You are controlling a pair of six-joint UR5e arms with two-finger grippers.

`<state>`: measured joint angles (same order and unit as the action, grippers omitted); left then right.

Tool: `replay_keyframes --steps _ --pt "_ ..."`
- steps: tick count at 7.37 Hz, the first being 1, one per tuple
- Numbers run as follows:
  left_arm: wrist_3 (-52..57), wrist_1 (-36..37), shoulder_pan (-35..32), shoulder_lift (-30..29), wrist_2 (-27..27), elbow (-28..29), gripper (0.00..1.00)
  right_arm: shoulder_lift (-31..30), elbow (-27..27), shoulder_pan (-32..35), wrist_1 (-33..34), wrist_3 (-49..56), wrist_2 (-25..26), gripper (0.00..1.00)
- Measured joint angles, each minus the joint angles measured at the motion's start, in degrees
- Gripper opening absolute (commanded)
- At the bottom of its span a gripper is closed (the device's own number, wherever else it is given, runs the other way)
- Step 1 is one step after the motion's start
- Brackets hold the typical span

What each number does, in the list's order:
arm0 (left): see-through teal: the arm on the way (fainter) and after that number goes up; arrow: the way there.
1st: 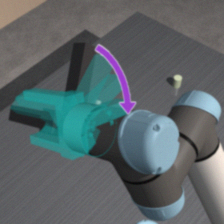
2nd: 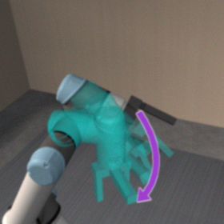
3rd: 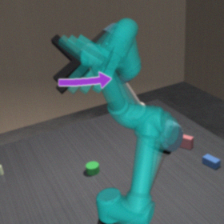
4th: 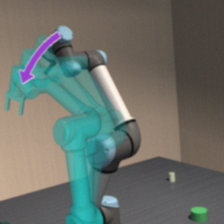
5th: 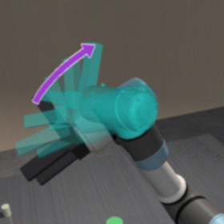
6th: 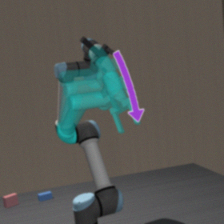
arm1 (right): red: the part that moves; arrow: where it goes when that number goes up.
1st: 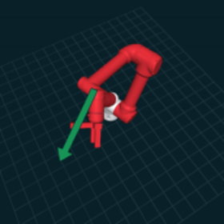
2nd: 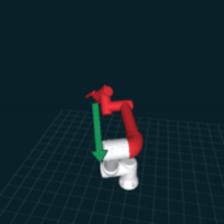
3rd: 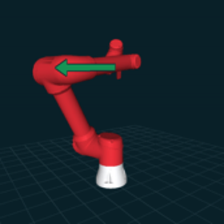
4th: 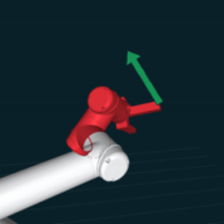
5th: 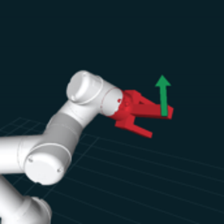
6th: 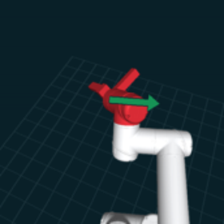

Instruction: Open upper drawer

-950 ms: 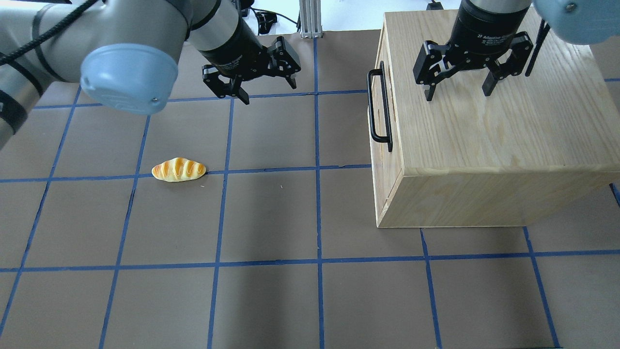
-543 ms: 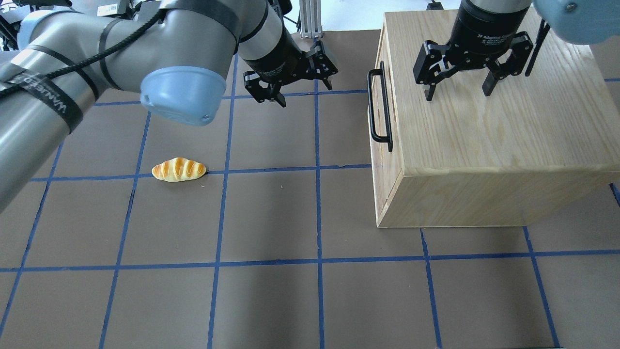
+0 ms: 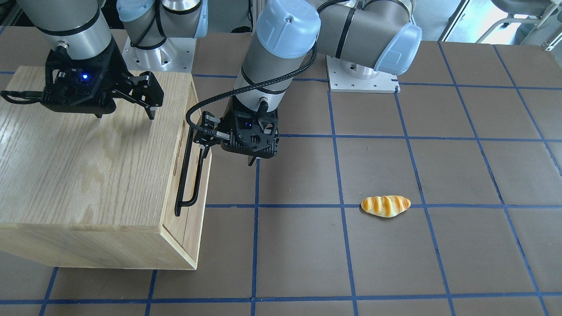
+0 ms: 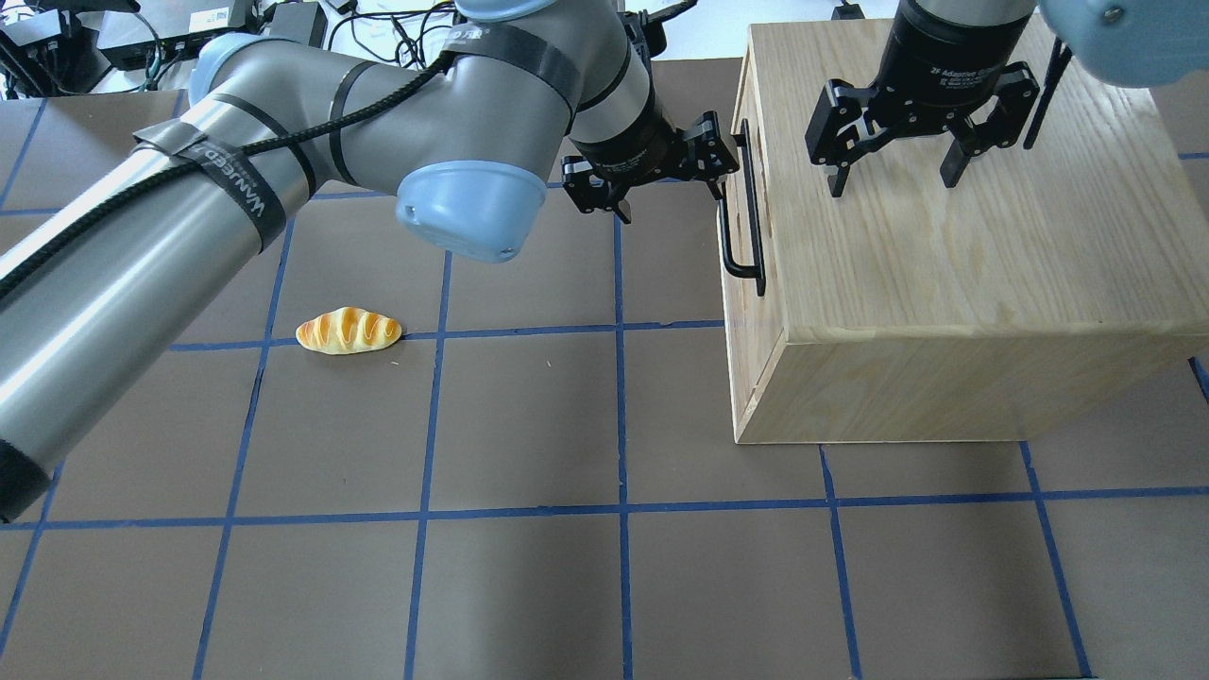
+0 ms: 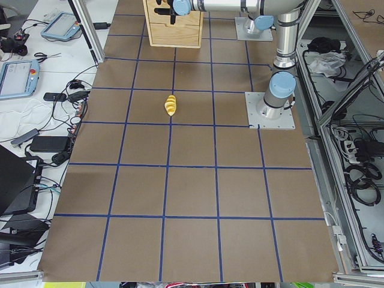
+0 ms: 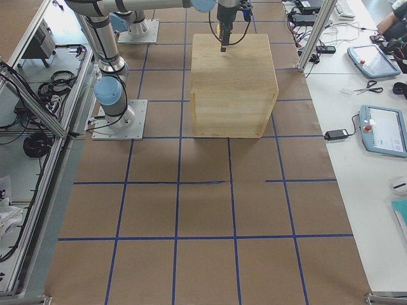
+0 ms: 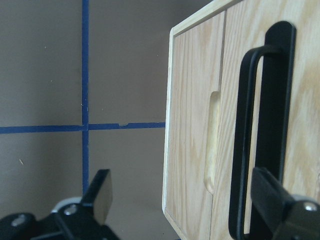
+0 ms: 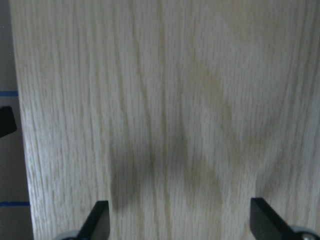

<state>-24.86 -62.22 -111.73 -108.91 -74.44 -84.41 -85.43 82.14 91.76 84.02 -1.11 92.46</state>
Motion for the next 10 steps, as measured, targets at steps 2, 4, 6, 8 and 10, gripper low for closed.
replay_keyframes --steps 2,4,6,8,10 --pt "1.4 1.3 -0.5 -1.4 0.0 0.3 1.00 0.0 0.0 0.0 0.0 0.0 0.0 1.00" --pt "1.9 1.8 -0.7 -2.0 0.1 0.3 1.00 0.0 0.0 0.0 0.0 0.0 0.0 1.00" --pt "2.0 1.9 -0.7 -2.3 0.1 0.4 1.00 0.0 0.0 0.0 0.0 0.0 0.0 1.00" --pt "2.3 2.0 -0.7 -2.7 0.1 0.4 1.00 0.0 0.0 0.0 0.0 0.0 0.0 1.00" --pt "2.4 2.3 -0.7 -3.1 0.0 0.4 1.00 0.0 0.0 0.0 0.0 0.0 0.0 1.00"
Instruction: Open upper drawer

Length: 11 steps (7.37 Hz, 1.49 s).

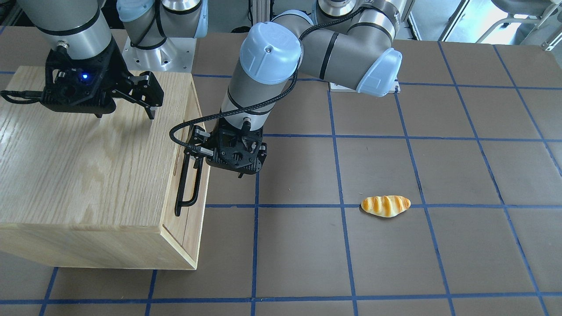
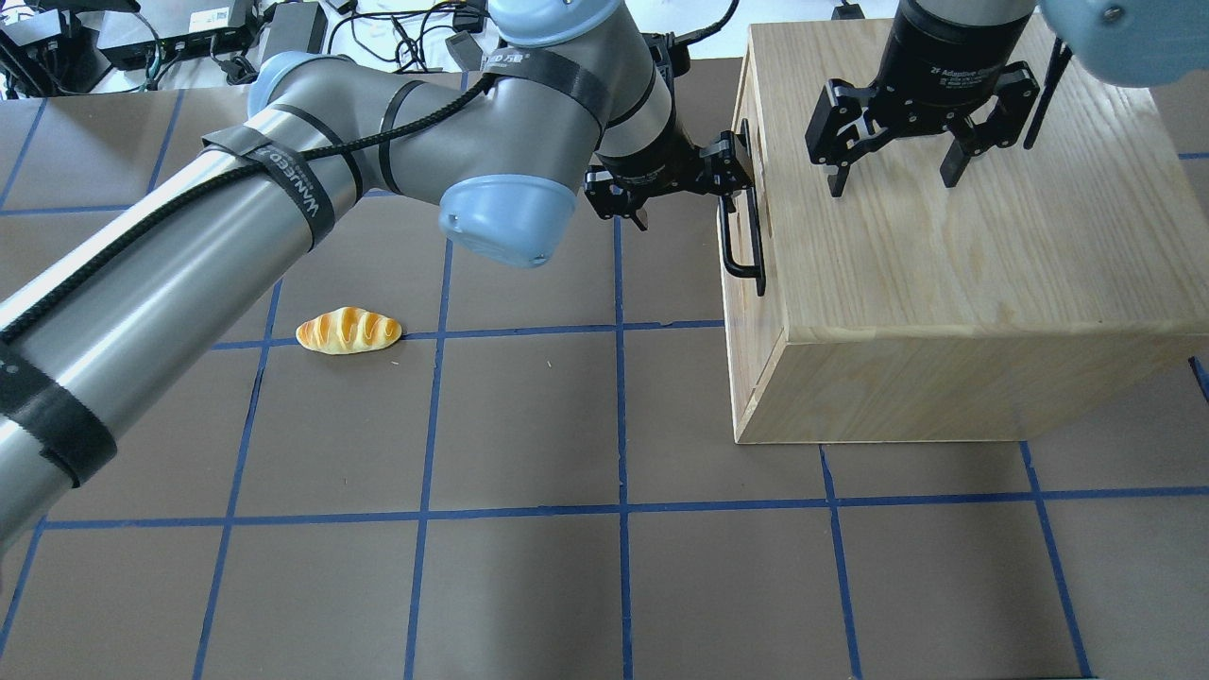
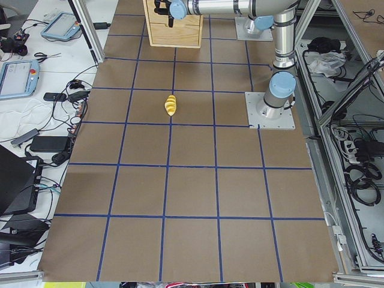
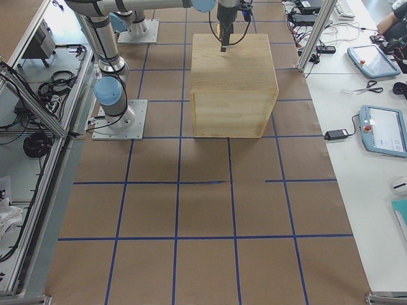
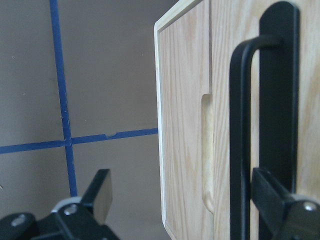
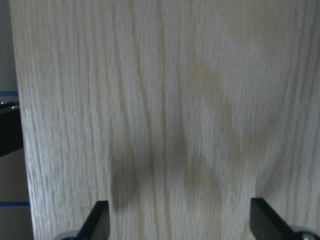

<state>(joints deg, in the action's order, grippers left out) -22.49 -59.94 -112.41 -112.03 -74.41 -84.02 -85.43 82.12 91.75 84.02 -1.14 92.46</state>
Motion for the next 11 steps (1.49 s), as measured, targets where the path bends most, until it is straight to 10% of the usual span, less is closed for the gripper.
replay_keyframes --steps 11 --pt "2.0 -0.8 0.0 -0.6 -2.2 0.0 1.00 0.0 0.0 0.0 0.0 0.1 0.0 1.00"
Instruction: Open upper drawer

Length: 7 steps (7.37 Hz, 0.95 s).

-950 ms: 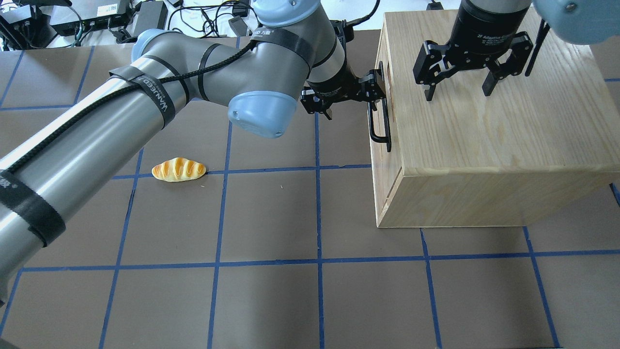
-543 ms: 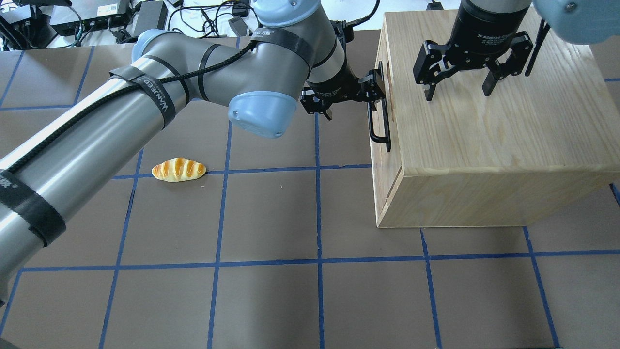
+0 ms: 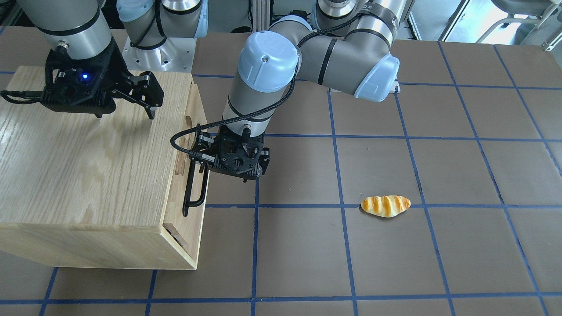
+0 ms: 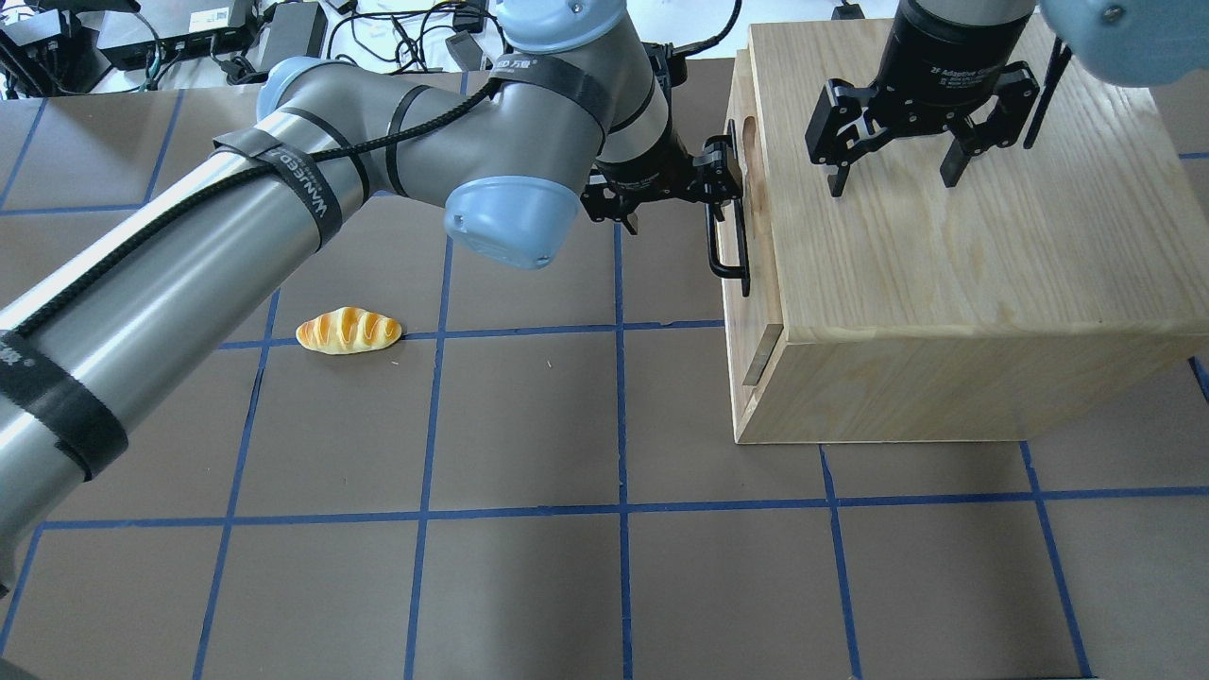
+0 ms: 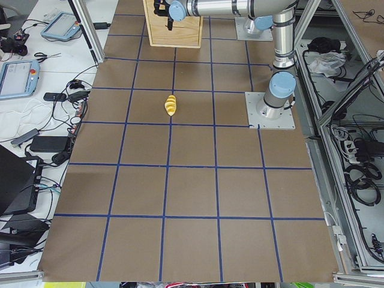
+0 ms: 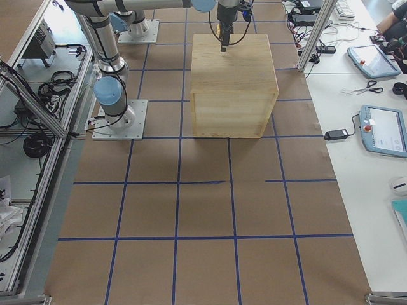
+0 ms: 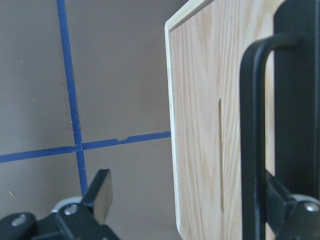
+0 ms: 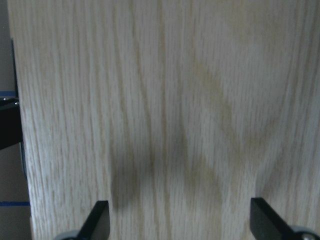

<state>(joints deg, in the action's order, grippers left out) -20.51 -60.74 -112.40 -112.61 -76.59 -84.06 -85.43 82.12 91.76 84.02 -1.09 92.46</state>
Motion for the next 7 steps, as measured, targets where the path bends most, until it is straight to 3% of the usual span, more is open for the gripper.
replay_keyframes --steps 7 --pt "0.1 -3.4 0.4 1.2 -1.6 0.1 1.00 0.0 0.0 0.0 0.0 0.0 0.0 1.00"
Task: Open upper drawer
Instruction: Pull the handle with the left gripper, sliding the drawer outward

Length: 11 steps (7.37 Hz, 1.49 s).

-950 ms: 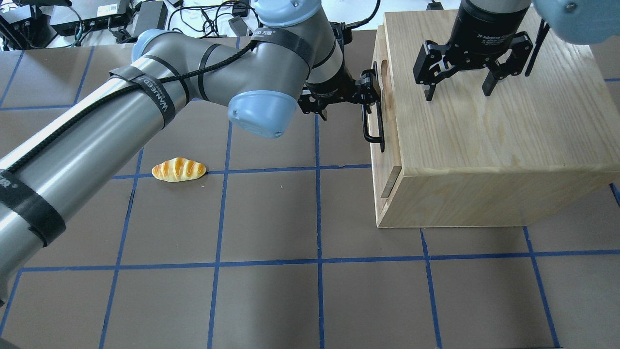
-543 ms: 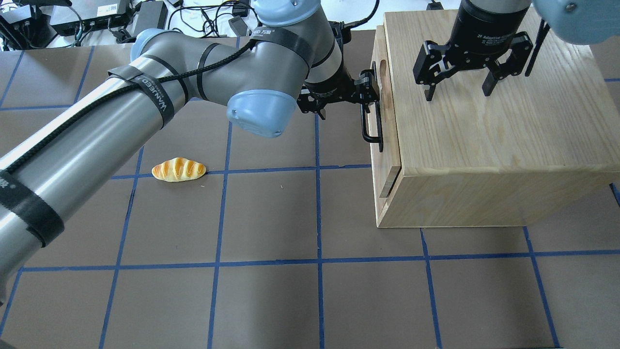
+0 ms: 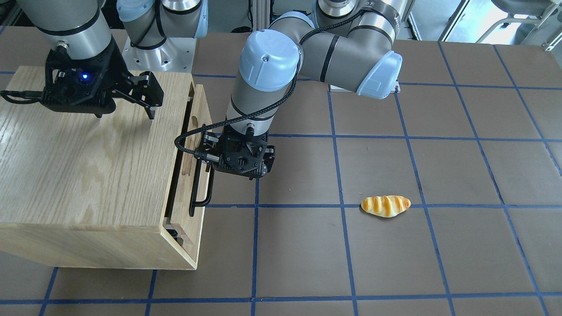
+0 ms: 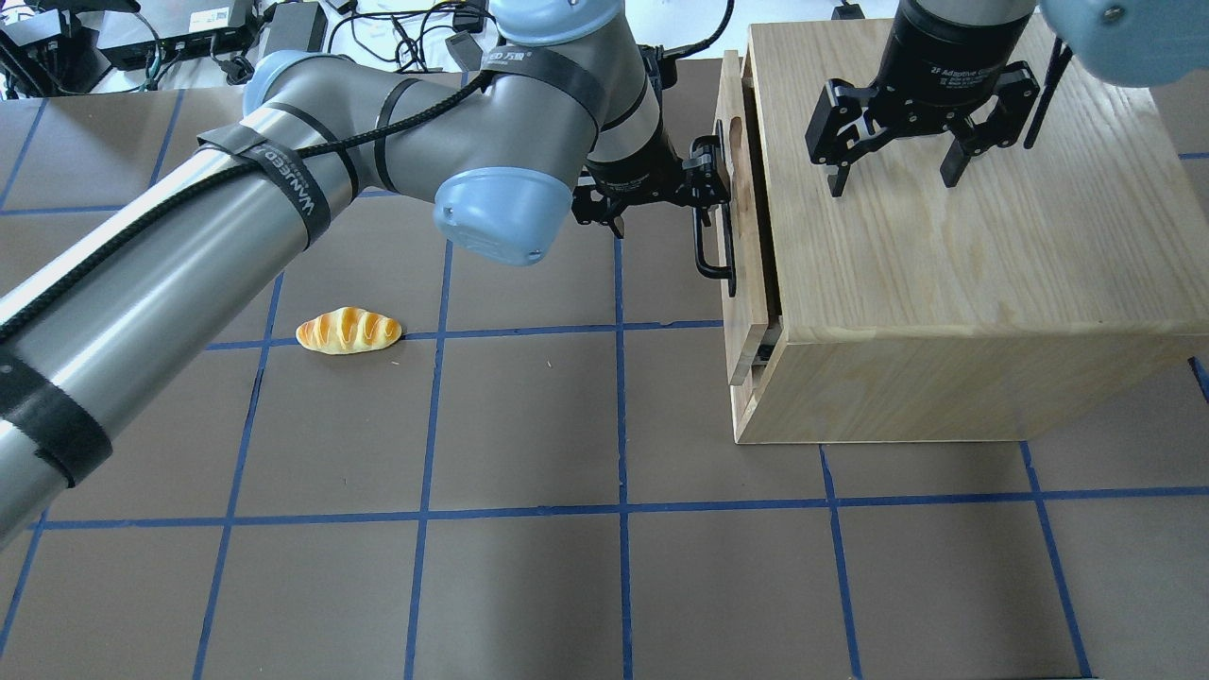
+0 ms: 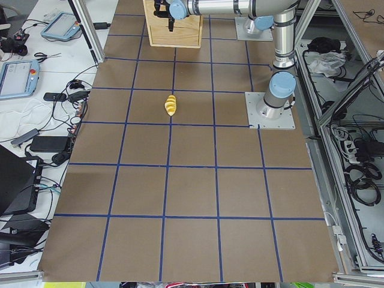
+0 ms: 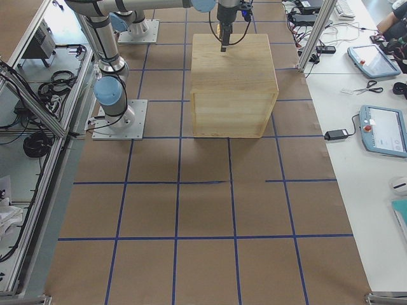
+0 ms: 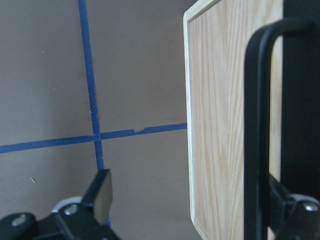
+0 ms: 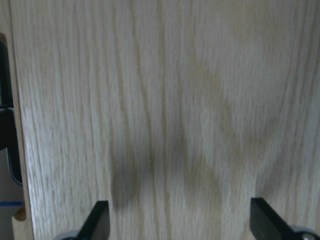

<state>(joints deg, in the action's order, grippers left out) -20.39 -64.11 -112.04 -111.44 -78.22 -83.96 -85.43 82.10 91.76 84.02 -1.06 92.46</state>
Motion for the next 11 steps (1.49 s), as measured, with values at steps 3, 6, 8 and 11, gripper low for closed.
replay_keyframes --steps 3,6,8,11 --pt "1.0 -0.9 0.1 0.3 -1.0 0.1 1.00 0.0 0.0 0.0 0.0 0.0 0.0 1.00" --pt "2.8 -1.2 0.3 0.1 -2.8 0.3 1.00 0.0 0.0 0.0 0.0 0.0 0.0 1.00" --pt "3.1 -1.8 1.1 0.4 -2.9 0.9 1.00 0.0 0.0 0.0 0.0 0.0 0.0 1.00" --pt "3.3 -2.9 1.7 0.7 -2.8 1.3 1.00 0.0 0.0 0.0 0.0 0.0 0.0 1.00"
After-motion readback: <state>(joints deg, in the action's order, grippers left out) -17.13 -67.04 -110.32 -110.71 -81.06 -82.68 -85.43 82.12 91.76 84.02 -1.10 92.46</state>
